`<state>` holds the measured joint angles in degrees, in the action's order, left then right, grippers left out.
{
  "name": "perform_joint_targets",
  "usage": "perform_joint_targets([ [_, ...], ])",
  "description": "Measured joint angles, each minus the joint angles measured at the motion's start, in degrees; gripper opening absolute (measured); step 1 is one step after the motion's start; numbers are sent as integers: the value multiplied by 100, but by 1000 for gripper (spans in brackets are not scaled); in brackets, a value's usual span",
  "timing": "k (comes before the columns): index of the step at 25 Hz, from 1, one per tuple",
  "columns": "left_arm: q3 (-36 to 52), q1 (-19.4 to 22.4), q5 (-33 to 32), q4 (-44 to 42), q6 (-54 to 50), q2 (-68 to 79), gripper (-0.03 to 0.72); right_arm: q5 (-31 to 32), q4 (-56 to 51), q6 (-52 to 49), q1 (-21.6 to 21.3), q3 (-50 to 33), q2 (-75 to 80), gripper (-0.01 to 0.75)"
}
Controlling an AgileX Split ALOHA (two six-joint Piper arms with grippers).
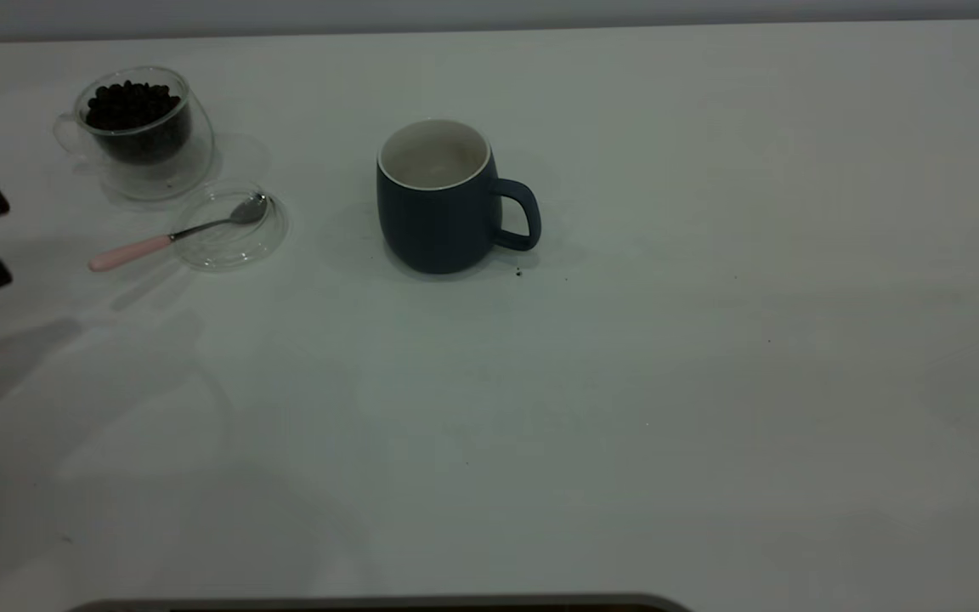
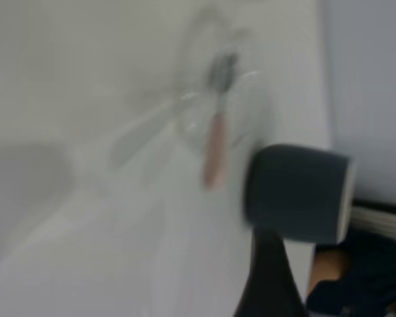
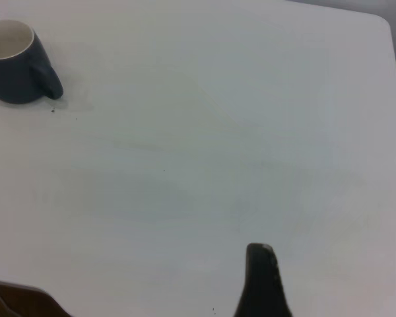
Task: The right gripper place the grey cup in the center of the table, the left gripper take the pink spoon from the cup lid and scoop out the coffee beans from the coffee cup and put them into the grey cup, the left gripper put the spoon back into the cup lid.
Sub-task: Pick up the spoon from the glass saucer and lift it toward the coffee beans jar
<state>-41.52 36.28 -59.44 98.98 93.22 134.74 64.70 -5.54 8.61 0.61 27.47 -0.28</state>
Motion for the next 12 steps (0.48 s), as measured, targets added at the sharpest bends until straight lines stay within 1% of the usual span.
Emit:
perform_joint_targets([
  [2,-71,0,-161,126,152,198,594,0,0,0,0,0,0,588],
  [8,-85,0,-112,101,281,795,594,0,0,0,0,0,0,588],
  [12,-87,0,-137,273,520,1158,592,0,0,0,0,0,0,588],
])
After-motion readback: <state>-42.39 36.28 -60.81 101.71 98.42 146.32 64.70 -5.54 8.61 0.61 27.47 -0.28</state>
